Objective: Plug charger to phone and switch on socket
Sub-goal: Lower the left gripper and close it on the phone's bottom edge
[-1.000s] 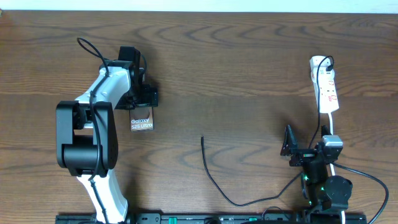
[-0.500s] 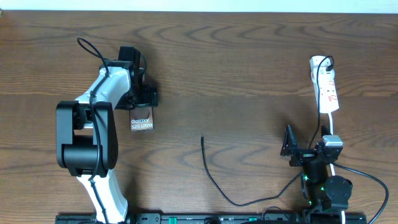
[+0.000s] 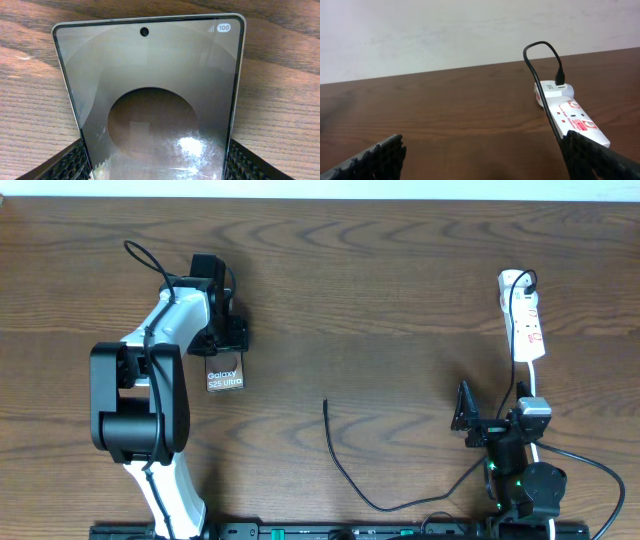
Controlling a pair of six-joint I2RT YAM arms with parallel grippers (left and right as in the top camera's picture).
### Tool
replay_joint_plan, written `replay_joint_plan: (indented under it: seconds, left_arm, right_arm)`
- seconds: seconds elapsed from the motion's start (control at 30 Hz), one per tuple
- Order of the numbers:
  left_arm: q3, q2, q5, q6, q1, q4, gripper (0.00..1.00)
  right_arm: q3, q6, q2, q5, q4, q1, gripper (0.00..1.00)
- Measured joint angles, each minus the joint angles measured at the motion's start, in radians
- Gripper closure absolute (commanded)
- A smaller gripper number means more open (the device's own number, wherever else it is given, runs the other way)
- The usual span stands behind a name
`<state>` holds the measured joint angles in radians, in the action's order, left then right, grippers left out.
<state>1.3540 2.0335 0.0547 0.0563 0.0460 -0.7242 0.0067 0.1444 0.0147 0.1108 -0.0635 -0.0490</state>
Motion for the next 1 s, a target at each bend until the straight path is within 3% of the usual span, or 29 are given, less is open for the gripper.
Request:
replay_joint_plan:
  seconds: [0.83, 0.9, 1.0]
  left_arm:
    - [0.0, 0.0, 0.0, 0.0, 0.0, 0.0, 0.33]
    - [0.0, 0.0, 0.0, 0.0, 0.0, 0.0, 0.39]
    - [0.0, 0.0, 0.0, 0.0, 0.0, 0.0, 0.4]
  right_arm:
    - [0.0, 0.0, 0.0, 0.0, 0.0, 0.0, 0.01]
    - [0.0, 0.0, 0.0, 0.0, 0.0, 0.0, 0.01]
    - [0.0, 0.0, 0.0, 0.0, 0.0, 0.0, 0.01]
